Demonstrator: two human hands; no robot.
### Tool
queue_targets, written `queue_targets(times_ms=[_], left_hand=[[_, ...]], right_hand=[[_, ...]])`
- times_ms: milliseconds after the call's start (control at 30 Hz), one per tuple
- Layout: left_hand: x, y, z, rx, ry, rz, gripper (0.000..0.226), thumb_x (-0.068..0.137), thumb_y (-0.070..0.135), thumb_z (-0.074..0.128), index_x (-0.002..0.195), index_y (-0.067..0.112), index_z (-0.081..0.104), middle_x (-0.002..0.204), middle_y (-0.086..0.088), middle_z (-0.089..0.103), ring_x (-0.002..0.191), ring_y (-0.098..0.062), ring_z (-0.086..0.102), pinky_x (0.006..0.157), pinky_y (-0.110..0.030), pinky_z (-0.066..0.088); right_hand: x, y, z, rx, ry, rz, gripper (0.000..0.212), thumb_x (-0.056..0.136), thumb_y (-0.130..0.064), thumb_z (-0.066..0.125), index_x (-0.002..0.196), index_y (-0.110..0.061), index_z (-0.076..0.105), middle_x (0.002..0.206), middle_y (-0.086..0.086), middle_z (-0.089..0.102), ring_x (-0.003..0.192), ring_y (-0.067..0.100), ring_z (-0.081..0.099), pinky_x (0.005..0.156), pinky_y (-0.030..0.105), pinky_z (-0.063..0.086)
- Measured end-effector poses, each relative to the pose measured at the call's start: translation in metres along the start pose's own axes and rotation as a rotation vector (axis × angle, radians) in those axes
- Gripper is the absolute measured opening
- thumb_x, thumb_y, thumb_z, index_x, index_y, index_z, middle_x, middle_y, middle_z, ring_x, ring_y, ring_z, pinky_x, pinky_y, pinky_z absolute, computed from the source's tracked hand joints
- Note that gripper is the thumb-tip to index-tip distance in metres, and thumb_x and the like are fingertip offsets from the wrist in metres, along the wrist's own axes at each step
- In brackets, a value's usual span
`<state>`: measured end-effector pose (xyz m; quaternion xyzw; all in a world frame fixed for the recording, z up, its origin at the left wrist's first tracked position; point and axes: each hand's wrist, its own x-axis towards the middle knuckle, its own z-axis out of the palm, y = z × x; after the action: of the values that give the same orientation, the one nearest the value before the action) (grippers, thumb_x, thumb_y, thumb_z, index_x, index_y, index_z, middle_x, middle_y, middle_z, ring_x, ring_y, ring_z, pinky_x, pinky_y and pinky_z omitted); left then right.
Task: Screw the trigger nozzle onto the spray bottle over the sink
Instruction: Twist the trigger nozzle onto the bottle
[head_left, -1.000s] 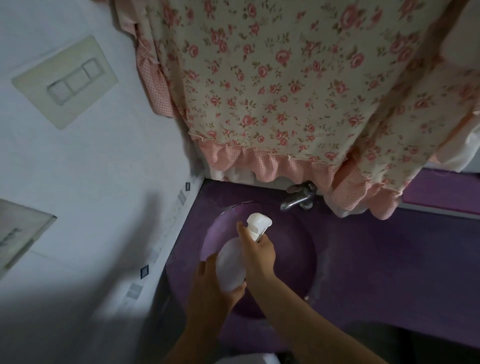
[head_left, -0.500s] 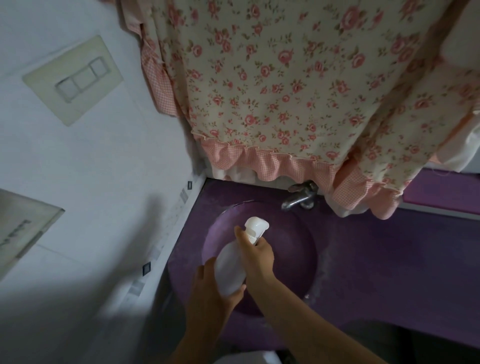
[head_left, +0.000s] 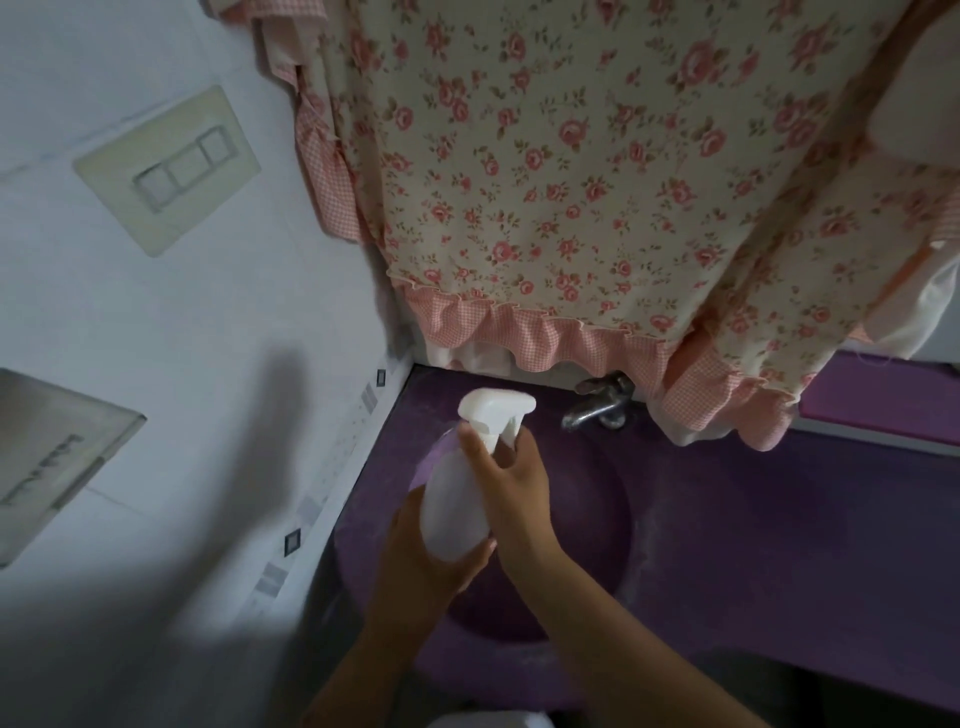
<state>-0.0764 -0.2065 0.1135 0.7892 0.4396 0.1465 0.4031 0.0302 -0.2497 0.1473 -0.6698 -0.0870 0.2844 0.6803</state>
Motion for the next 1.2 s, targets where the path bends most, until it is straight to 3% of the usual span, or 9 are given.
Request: queue_targets(times_ms=[133,267,367,500,567,667,967,1067,1200], left_hand=[[0.007,0.023,-0.013,-0.070,-0.057,-0.005,0.093,0.054,0.050,0.082,0.131,0.017,0.041,0.118,0.001,0.057,0.110,-0.023,0.057,0.094,-0.039,0.051],[0.010,0.050,-0.036,-0.195,-0.125,0.077,0.063,0.068,0.028,0.081,0.114,0.031,0.038,0.092,0.024,0.046,0.081,0.006,0.050,0.056,-0.001,0.043],[0.011,0.071,-0.053,-0.302,-0.172,0.150,0.054,0.070,0.011,0.082,0.093,0.037,0.041,0.087,0.028,0.044,0.069,0.012,0.054,0.053,0.006,0.040],[0.013,0.086,-0.065,-0.404,-0.255,0.229,0.048,0.061,0.028,0.079,0.096,0.042,0.050,0.083,0.029,0.069,0.080,0.022,0.059,0.057,0.000,0.046],[0.014,0.090,-0.069,-0.440,-0.279,0.267,0.050,0.059,0.038,0.079,0.100,0.042,0.052,0.090,0.038,0.067,0.086,0.015,0.062,0.061,-0.004,0.049],[0.015,0.092,-0.072,-0.458,-0.291,0.310,0.056,0.056,0.048,0.075,0.108,0.037,0.055,0.099,0.026,0.070,0.094,0.000,0.067,0.067,-0.013,0.053],[0.014,0.094,-0.088,-0.508,-0.389,0.351,0.053,0.059,0.047,0.074,0.109,0.037,0.059,0.105,0.010,0.071,0.099,-0.011,0.067,0.075,-0.025,0.057],[0.013,0.096,-0.097,-0.538,-0.474,0.366,0.059,0.056,0.059,0.078,0.109,0.040,0.062,0.110,0.001,0.070,0.103,-0.016,0.066,0.084,-0.029,0.056],[0.013,0.095,-0.108,-0.550,-0.563,0.336,0.061,0.054,0.065,0.077,0.110,0.049,0.059,0.109,0.011,0.070,0.106,-0.013,0.065,0.083,-0.027,0.054]], right_hand=[[0.001,-0.034,-0.012,-0.003,-0.065,-0.221,0.041,0.088,-0.046,0.071,0.120,-0.021,0.064,0.113,-0.004,0.073,0.106,0.007,0.070,0.087,0.025,0.056],[-0.006,-0.083,-0.022,0.022,-0.120,-0.382,0.053,0.084,-0.053,0.063,0.122,-0.016,0.066,0.110,-0.003,0.075,0.103,0.006,0.072,0.084,0.023,0.058],[-0.011,-0.116,-0.025,0.053,-0.110,-0.467,0.048,0.087,-0.047,0.060,0.119,-0.012,0.068,0.102,-0.005,0.076,0.092,0.003,0.072,0.078,0.019,0.056],[-0.014,-0.147,-0.031,0.132,-0.102,-0.520,0.026,0.095,-0.030,0.065,0.106,-0.007,0.072,0.085,-0.001,0.071,0.077,0.011,0.064,0.072,0.025,0.054],[-0.016,-0.157,-0.032,0.198,-0.130,-0.506,0.029,0.090,-0.032,0.068,0.102,-0.006,0.071,0.085,0.005,0.069,0.079,0.019,0.061,0.076,0.034,0.053],[-0.017,-0.168,-0.033,0.218,-0.169,-0.516,0.024,0.082,-0.036,0.071,0.091,-0.013,0.072,0.080,0.000,0.069,0.075,0.013,0.062,0.072,0.028,0.054],[-0.015,-0.170,-0.031,0.141,-0.171,-0.639,0.019,0.083,-0.035,0.070,0.091,-0.019,0.071,0.086,-0.005,0.072,0.080,0.011,0.067,0.077,0.030,0.055],[-0.011,-0.171,-0.033,0.041,-0.167,-0.743,0.013,0.087,-0.029,0.072,0.096,-0.019,0.070,0.095,0.001,0.074,0.089,0.018,0.071,0.080,0.031,0.058],[-0.003,-0.175,-0.036,-0.160,-0.139,-0.995,0.018,0.091,-0.018,0.072,0.098,-0.033,0.064,0.097,0.001,0.071,0.090,0.022,0.070,0.081,0.034,0.058]])
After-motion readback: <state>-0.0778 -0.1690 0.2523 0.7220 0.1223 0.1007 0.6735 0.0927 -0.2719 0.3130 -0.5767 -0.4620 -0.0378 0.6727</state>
